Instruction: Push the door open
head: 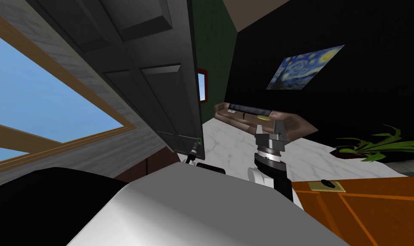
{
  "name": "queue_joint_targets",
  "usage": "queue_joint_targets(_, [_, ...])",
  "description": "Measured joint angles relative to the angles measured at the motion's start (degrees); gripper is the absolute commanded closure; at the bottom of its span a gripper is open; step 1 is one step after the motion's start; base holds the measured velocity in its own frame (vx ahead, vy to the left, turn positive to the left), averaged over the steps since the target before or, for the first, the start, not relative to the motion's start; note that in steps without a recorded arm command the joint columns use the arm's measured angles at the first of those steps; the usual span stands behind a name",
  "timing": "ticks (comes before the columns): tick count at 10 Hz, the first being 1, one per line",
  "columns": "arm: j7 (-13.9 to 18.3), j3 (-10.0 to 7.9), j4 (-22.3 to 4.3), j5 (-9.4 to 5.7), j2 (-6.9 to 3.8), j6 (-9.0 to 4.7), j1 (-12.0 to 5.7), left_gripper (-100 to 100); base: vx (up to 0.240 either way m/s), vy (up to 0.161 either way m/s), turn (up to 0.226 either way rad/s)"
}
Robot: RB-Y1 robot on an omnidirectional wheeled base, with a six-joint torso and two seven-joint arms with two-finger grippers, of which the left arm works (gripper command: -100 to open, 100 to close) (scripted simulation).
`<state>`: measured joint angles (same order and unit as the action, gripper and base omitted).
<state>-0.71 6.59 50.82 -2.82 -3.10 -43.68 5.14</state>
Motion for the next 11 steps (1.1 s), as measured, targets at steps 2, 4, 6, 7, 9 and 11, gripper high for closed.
queue_joint_targets(2, [0.0,-0.80,-0.9,-0.37,-0.48,-0.48,-0.97,100,0.175,-0.055,0.040])
queue_joint_targets(4, [-0.4,-2.19,-1.2,-0.94,-0.70,-0.07,-1.61,100,0.225,-0.078,0.056])
queue_joint_targets(6, [-1.1,-3.57,-0.9,-1.49,-0.76,0.65,-1.80,100,0.218,-0.059,0.081])
queue_joint_targets(7, [-1.2,-4.30,-0.6,-1.82,-1.07,0.89,-1.96,100,0.179,-0.061,0.088])
queue_joint_targets(9, [-1.5,-6.26,-1.6,-2.60,-1.48,-0.03,-2.28,100,0.206,-0.056,0.115])
queue_joint_targets(11, [-1.8,-7.29,-0.5,-3.08,-1.63,0.42,-1.67,-100,-0.089,-0.072,0.048])
